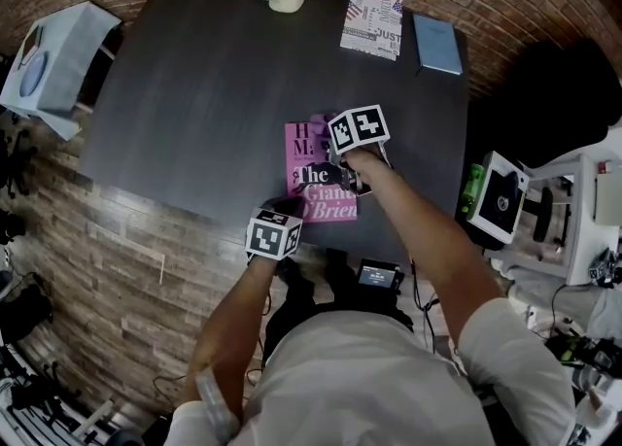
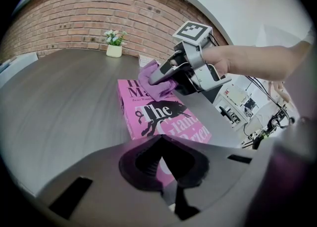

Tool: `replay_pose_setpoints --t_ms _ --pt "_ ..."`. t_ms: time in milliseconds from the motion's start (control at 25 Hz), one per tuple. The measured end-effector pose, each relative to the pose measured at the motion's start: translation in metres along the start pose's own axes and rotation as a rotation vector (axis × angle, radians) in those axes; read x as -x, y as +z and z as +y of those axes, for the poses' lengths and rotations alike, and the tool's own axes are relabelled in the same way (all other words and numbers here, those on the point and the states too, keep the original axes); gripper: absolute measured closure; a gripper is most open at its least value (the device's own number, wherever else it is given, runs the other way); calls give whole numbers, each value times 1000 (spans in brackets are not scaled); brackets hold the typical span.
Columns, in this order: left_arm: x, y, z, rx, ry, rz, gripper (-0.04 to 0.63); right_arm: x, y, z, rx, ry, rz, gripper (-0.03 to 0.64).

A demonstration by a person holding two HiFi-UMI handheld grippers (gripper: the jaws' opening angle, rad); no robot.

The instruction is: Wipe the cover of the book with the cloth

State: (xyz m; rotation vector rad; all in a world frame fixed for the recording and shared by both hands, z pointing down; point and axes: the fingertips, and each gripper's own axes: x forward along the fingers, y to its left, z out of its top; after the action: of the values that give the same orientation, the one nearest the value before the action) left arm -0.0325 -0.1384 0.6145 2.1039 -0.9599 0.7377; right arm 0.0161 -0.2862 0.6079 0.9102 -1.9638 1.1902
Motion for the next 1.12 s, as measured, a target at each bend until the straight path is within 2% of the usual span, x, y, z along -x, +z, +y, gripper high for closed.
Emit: replay_pose_setpoints --t_ms 560,880,1120 --pt "0 0 0 -22 8 9 588 32 -16 -39 -5 -106 -21 511" --pt "2 -1 1 -4 -19 21 588 64 -17 -68 40 -268 -39 512" --pt "13 -6 -1 -2 -24 14 587 81 -9 -62 46 -256 -84 512"
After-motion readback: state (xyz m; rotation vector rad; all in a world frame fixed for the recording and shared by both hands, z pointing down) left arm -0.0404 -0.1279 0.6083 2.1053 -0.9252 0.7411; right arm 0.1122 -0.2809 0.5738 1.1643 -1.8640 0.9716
